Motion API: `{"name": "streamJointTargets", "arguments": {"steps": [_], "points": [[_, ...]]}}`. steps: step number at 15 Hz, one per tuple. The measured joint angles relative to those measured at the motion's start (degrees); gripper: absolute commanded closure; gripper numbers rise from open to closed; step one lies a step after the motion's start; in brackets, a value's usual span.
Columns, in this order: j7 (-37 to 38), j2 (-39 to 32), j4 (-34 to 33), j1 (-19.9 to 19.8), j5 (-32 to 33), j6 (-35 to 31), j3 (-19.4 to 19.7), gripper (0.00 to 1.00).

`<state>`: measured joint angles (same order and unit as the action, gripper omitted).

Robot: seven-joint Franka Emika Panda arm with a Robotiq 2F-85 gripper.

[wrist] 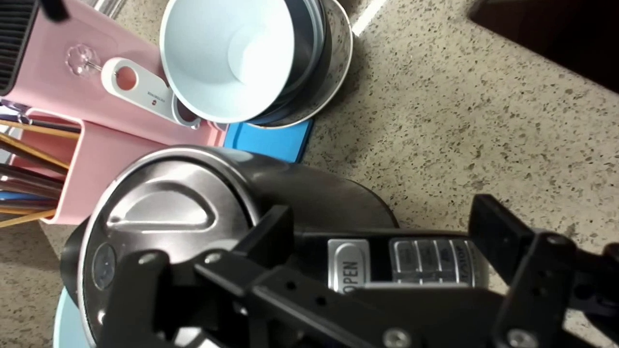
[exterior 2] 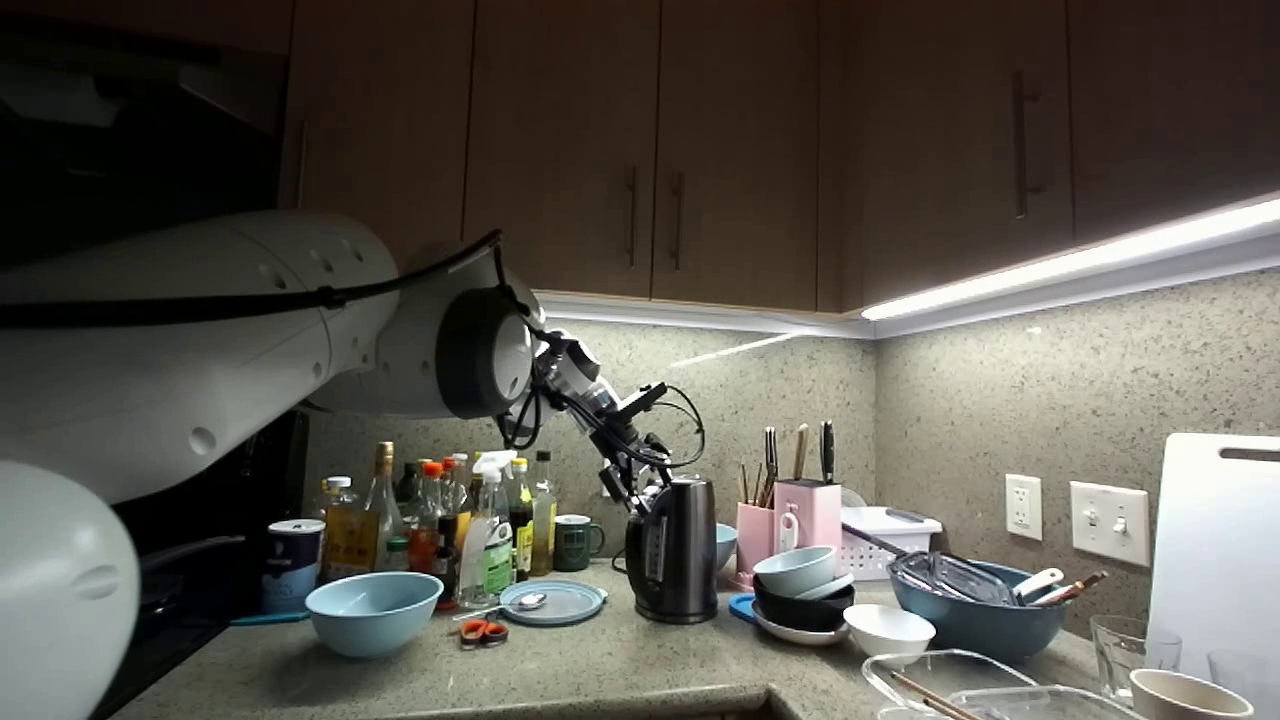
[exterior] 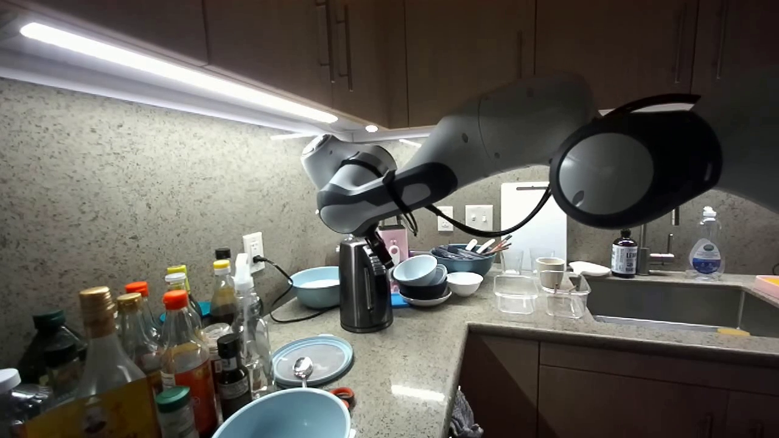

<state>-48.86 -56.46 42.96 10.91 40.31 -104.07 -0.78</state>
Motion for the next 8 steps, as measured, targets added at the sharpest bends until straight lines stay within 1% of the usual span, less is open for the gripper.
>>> {"name": "streamJointTargets", "arguments": {"steps": [5,8], "points": [[2.16,-3.17,-4.3,2.55,1.06,-0.66,1.35,0.0],[4.22,-3.93,-5.48,4.4,1.11,-0.65,2.46,0.0]]}}
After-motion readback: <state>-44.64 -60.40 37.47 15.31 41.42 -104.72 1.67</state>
